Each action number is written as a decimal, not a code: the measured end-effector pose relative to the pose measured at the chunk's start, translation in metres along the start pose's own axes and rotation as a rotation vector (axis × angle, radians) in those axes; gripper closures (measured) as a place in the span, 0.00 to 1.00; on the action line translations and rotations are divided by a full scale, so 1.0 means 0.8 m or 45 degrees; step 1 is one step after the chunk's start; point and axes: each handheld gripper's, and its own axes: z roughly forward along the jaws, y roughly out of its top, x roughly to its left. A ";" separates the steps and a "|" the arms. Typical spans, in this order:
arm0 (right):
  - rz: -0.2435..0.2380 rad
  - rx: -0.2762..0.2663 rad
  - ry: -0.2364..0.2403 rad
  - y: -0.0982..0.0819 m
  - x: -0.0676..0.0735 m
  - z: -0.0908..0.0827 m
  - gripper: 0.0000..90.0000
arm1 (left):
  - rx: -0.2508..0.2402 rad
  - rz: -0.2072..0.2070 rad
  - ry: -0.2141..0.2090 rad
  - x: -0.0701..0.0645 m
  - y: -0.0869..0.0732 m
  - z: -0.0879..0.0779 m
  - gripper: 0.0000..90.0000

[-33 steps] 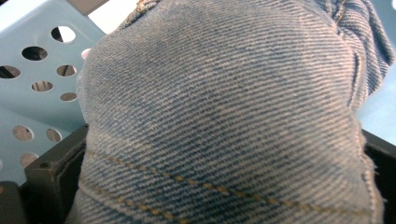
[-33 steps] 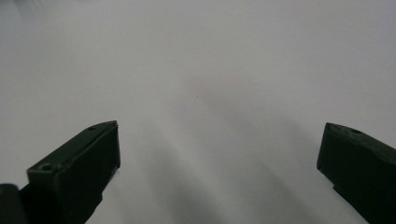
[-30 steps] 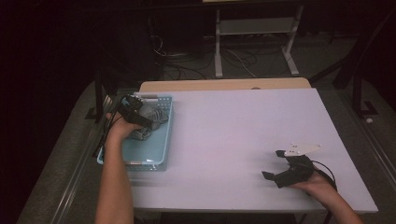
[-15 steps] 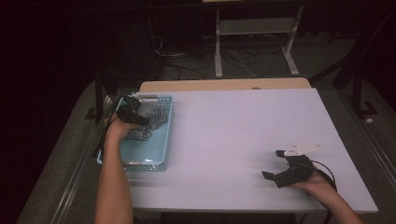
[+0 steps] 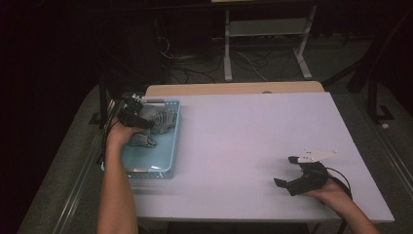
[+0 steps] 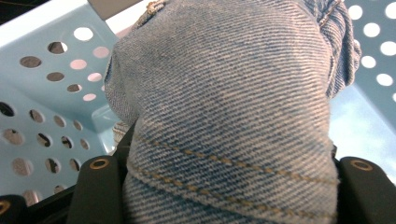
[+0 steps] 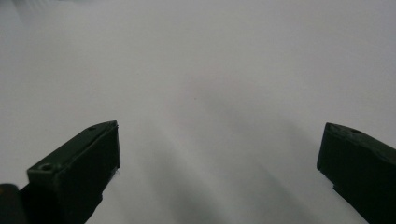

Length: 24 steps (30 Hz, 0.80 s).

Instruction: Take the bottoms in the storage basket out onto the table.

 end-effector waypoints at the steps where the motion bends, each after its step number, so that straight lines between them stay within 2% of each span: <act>1: 0.000 -0.001 0.000 0.000 0.000 0.000 0.00 | -0.011 -0.003 0.000 0.000 0.000 -0.002 0.41; 5: -0.003 -0.005 -0.001 0.000 0.000 -0.001 0.00 | -0.042 -0.001 0.001 0.001 0.002 -0.015 0.41; 11: -0.004 -0.002 0.003 0.000 0.000 -0.001 0.00 | -0.106 0.007 -0.026 -0.004 0.010 -0.037 0.41; 24: -0.011 0.001 0.001 0.000 0.001 -0.001 0.00 | -0.167 0.042 -0.052 -0.014 0.021 -0.072 0.40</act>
